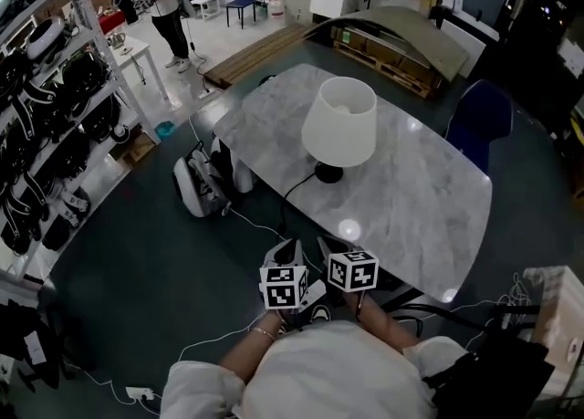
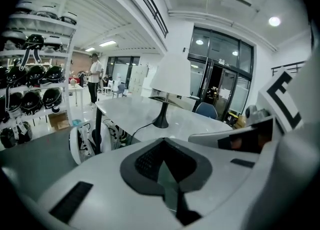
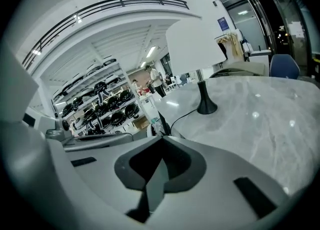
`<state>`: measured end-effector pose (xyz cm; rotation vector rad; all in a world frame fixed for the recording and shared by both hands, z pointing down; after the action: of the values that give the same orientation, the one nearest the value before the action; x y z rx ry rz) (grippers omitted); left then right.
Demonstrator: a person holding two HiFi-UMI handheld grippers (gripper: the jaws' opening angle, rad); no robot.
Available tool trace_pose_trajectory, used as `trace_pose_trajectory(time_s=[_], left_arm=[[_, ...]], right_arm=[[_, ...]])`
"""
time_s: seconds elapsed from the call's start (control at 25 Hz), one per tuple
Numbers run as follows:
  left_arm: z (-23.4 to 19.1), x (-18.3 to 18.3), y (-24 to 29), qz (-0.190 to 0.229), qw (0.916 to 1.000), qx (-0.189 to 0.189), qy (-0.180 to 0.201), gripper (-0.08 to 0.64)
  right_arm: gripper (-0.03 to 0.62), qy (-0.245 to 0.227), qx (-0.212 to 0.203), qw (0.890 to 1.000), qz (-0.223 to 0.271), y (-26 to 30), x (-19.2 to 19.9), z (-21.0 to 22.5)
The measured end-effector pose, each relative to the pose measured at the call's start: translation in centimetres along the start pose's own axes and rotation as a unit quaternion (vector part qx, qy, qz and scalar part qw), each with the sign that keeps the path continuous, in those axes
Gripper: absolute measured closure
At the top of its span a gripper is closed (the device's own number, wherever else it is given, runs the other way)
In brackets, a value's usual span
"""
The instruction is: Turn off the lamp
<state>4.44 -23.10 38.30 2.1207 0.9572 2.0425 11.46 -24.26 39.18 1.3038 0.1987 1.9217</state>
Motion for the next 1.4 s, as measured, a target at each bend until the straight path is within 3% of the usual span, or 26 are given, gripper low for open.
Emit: trace_pose_trajectory(time_s=[0.44, 0.68, 1.4], left_arm=[[-1.5, -2.0, 1.2, 0.012, 0.9998, -0.017, 0.003, 0.552], [-1.6, -2.9, 1.8, 0.015, 0.9997, -0.016, 0.011, 0.552], [-1.0, -2.1, 1.5, 0.012, 0.9999, -0.008, 0.001, 0.552]], right_arm=[[0.592, -0.018, 0.033, 0.999, 0.006, 0.9, -1.7, 1.4], [0.592, -0.051, 0.066, 0.996, 0.011, 0.4, -3.5, 1.8], [0.594, -0.043, 0.078, 0.996, 0.007, -0.6, -2.5, 2.2]])
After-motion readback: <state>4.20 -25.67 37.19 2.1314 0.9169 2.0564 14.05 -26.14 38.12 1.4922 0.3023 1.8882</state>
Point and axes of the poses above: the fingertips, and each gripper's own axes: y forward along the fingers, z to its right, x out of its underside, the point moved 1 cm from there along -y, backward along the fingers, and after that the axes turned 8 degrees about y, right-handed, at the moved point
